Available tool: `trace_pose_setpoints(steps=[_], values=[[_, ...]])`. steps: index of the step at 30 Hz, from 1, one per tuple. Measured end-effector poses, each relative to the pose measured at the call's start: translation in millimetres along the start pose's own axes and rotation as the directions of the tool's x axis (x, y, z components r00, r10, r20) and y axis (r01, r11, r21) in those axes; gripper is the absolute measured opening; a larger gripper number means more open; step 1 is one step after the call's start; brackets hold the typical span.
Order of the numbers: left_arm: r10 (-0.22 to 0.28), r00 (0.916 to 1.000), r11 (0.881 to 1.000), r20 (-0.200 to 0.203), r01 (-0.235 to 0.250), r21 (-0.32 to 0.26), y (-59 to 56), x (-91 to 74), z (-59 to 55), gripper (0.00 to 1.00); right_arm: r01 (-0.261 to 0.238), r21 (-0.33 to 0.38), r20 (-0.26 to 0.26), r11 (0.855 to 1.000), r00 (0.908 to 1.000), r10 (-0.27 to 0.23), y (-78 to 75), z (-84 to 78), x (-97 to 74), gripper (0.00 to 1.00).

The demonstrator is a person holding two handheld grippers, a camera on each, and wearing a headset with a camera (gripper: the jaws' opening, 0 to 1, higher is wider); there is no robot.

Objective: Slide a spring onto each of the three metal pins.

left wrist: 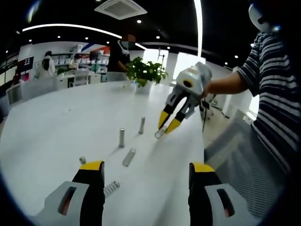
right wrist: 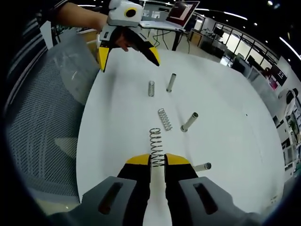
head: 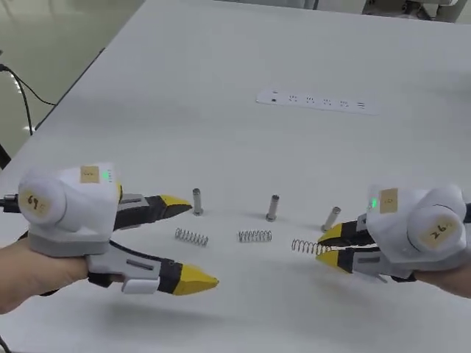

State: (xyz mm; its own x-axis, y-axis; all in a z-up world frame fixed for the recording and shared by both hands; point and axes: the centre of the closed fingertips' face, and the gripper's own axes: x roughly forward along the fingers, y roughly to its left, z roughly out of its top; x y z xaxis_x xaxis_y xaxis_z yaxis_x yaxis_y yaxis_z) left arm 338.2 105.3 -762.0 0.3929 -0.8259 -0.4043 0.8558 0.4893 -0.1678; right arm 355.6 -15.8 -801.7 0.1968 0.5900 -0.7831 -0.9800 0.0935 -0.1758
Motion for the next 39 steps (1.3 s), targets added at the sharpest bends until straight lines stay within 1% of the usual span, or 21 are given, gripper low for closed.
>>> trace_pose_setpoints(steps=[1, 4, 5, 6, 7, 12, 18, 19, 20, 22, 26, 32, 36, 39], values=[[-0.011, 0.9999, 1.0, 0.007, 0.011, -0.005, -1.8, 3.9, 2.1, 0.66, -0.002, -0.002, 0.002, 1.0, 1.0, 0.002, 1.1, 2.4, 0.1, 0.08], [-0.033, 0.9994, 0.999, 0.013, 0.033, -0.018, -4.8, 11.7, 3.3, 0.6, -0.006, -0.005, 0.009, 1.0, 0.9999, 0.006, 2.6, 7.4, 0.3, 0.08], [-0.057, 0.9983, 0.998, 0.012, 0.057, -0.02, -9.2, 15.9, 3.6, 0.58, -0.01, -0.005, 0.009, 1.0, 0.9999, 0.01, 3.7, 8.6, 0.5, 0.08], [-0.066, 0.9978, 0.998, 0.012, 0.066, -0.019, -11.2, 18.6, 4.0, 0.57, -0.013, -0.007, 0.01, 1.0, 0.9999, 0.013, 5.0, 10.3, 0.8, 0.08], [-0.072, 0.9973, 0.997, 0.011, 0.072, -0.012, -13.0, 22.9, 4.6, 0.55, -0.014, -0.008, 0.011, 1.0, 0.9998, 0.014, 5.8, 11.4, 1.0, 0.08], [-0.104, 0.9944, 0.994, 0.021, 0.104, -0.016, -17.8, 39.3, 8.6, 0.47, -0.028, -0.015, 0.012, 1.0, 0.9995, 0.028, 10.8, 16.7, 1.8, 0.08], [-0.141, 0.9899, 0.99, 0.006, 0.141, -0.001, -24.5, 57.6, 11.3, 0.36, -0.035, -0.025, 0.022, 0.999, 0.9991, 0.036, 14.3, 24.7, 2.9, 0.08], [-0.143, 0.9897, 0.99, 0.007, 0.143, -0.003, -24.5, 59.4, 12.1, 0.34, -0.035, -0.028, 0.024, 0.999, 0.9991, 0.036, 14.4, 25.7, 3.0, 0.08], [-0.147, 0.989, 0.989, 0.016, 0.147, -0.001, -25.0, 61.9, 14.6, 0.32, -0.035, -0.029, 0.026, 0.999, 0.999, 0.036, 14.4, 26.4, 3.0, 0.08], [-0.151, 0.9882, 0.989, 0.027, 0.151, 0.0, -25.6, 65.3, 18.1, 0.29, -0.035, -0.031, 0.03, 0.999, 0.9989, 0.036, 14.5, 27.9, 3.2, 0.08], [-0.168, 0.9854, 0.986, 0.028, 0.167, 0.017, -29.8, 72.4, 20.5, 0.26, -0.034, -0.036, 0.037, 0.999, 0.9987, 0.035, 14.5, 31.6, 2.4, 0.08], [-0.185, 0.9822, 0.983, 0.034, 0.184, 0.024, -34.7, 79.2, 20.6, 0.18, -0.03, -0.049, 0.046, 0.998, 0.9984, 0.032, 14.7, 36.7, 0.1, 0.08], [-0.188, 0.981, 0.982, 0.046, 0.187, 0.028, -36.5, 81.3, 22.2, 0.11, -0.029, -0.042, 0.053, 0.999, 0.9981, 0.031, 15.2, 37.8, 0.0, 0.08], [-0.191, 0.9806, 0.981, 0.041, 0.19, 0.035, -37.9, 82.6, 20.9, 0.1, -0.032, -0.046, 0.052, 0.998, 0.9981, 0.034, 16.3, 37.5, -0.3, 0.08]])
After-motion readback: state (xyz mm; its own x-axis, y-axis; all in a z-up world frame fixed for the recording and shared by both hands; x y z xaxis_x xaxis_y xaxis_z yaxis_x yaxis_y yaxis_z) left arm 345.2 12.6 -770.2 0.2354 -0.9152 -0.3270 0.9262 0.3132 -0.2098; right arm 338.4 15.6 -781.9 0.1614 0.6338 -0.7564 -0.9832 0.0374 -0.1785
